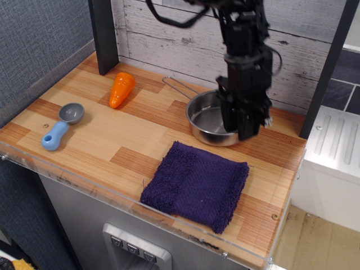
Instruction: Put the pan above the purple cloth
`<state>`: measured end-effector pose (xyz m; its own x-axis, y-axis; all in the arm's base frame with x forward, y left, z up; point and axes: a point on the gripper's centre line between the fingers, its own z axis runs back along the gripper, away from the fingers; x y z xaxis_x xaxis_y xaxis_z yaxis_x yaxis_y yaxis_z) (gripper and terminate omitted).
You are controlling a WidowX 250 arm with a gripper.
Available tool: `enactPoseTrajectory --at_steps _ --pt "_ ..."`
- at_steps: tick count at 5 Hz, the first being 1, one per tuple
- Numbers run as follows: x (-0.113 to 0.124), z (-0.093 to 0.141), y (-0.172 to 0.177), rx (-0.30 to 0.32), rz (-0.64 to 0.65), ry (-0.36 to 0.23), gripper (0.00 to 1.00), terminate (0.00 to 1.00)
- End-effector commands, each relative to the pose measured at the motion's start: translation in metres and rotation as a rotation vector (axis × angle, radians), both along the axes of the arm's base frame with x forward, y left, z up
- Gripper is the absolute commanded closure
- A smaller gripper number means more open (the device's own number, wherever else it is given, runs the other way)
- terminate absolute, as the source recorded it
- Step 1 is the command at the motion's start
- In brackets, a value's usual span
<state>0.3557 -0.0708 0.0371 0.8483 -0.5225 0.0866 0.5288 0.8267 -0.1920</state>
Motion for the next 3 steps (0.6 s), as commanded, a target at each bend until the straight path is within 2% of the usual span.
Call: enactPoseTrajectory --at_steps 1,3 --pt "-0.008 0.089 0.042 0.011 0.250 -0.183 0.00 0.00" --pt "-0.046 0.108 0.048 0.150 0.417 -0.232 0.00 0.00"
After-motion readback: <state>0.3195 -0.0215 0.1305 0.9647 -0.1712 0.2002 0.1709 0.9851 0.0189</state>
